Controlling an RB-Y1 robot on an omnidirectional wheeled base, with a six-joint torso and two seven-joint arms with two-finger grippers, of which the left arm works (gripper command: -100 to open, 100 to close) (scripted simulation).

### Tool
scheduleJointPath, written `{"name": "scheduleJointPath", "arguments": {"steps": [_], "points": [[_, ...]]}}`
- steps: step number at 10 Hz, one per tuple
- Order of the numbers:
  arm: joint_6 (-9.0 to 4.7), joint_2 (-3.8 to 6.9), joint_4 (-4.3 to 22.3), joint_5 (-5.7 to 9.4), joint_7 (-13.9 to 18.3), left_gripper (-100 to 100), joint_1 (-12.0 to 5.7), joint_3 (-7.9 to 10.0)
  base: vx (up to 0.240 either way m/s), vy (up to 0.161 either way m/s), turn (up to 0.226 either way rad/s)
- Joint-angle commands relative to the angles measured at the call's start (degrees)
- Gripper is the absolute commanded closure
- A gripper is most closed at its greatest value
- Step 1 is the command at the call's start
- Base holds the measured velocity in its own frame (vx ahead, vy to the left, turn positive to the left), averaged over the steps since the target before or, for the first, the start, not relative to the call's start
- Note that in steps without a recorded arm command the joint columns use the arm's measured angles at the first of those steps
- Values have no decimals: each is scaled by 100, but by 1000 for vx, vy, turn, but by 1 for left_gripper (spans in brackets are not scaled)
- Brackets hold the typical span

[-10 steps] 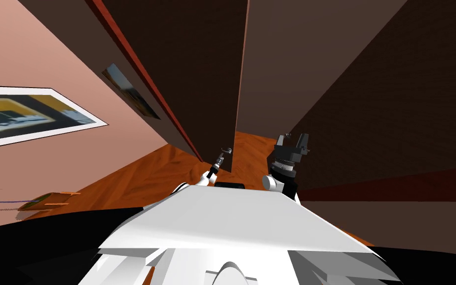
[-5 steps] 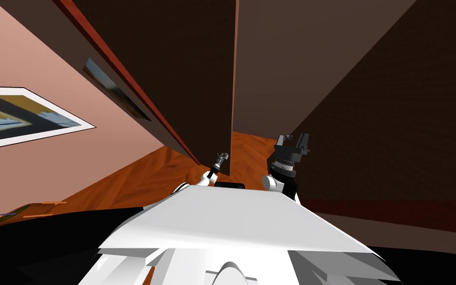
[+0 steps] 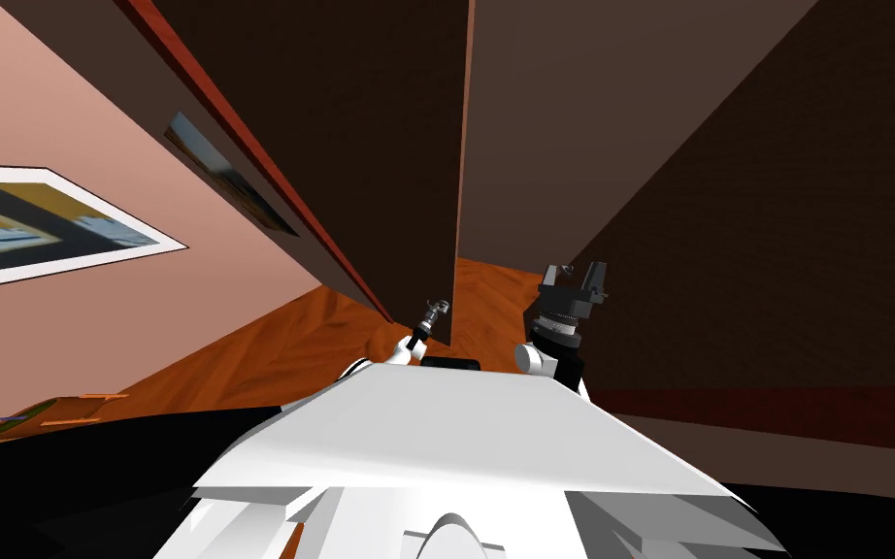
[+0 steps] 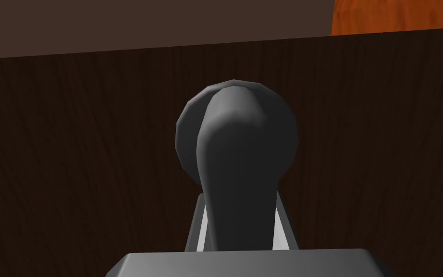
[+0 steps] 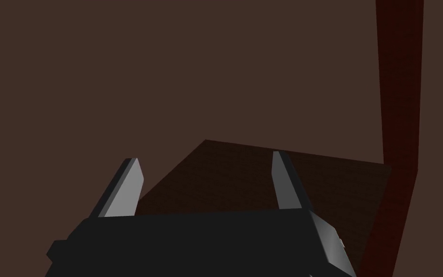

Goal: Push the door open

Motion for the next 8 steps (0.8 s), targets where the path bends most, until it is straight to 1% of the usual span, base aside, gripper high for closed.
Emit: {"name": "scheduleJointPath", "arguments": {"steps": [1, 2, 5, 8], "points": [[-9, -9, -7, 0, 4, 100, -3, -2, -7, -3, 6], [5, 48, 7, 39, -32, 100, 9, 77, 86, -47, 35], [8, 102, 11, 97, -82, 100, 13, 193, 126, -97, 40], [12, 169, 17, 192, -165, 100, 21, 384, 176, -104, 42]]}}
